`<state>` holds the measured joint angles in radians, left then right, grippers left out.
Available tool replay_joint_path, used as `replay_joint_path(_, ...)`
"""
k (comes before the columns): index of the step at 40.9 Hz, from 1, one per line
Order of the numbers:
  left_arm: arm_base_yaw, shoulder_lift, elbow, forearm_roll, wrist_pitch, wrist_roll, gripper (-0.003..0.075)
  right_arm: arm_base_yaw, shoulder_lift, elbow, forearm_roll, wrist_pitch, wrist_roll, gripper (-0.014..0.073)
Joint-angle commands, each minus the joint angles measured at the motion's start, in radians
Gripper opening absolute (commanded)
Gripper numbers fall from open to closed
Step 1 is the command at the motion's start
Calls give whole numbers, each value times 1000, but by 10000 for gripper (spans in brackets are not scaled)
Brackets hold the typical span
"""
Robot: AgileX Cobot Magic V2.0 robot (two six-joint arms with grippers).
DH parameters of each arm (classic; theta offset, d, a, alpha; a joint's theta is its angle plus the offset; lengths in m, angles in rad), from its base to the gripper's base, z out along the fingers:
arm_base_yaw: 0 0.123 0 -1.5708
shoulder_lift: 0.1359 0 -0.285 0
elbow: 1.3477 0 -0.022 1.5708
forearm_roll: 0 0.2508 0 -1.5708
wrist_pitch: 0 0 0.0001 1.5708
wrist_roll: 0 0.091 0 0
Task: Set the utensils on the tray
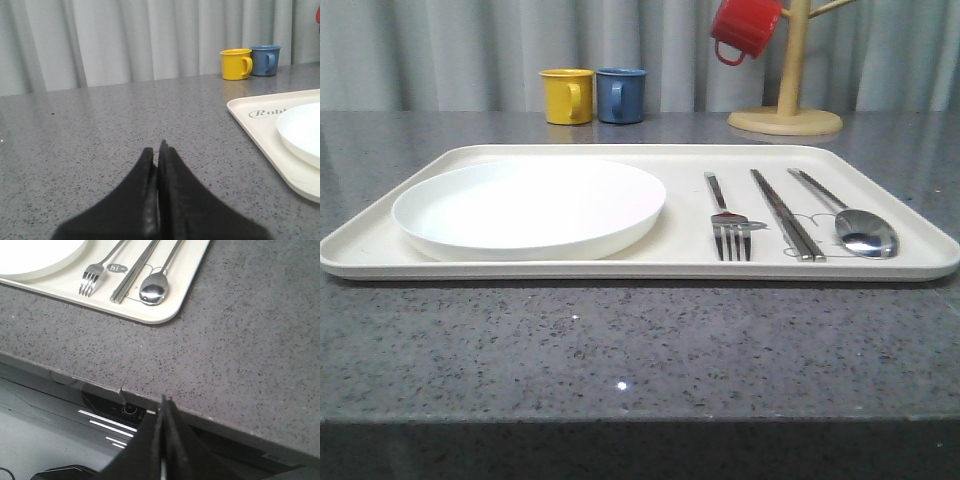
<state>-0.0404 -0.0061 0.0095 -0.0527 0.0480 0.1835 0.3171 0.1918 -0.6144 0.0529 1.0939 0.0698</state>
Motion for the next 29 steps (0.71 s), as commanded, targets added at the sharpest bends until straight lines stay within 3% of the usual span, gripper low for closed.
replay_joint_path(1,2,-24,-3,1,-84,-10,-18,1,16,-21,-5,-58,-12,-68)
replay_joint_path(11,2,-24,-3,1,-84,-10,-18,-37,-48,30,-24,-136,-12,-68)
replay_joint_path(23,2,-24,-3,1,-84,-10,-18,-280,-220,403,-31,-723,-12,-68)
replay_joint_path(29,2,-24,-3,1,-84,-10,-18,-319,-218,563,-14,-938,-12,-68)
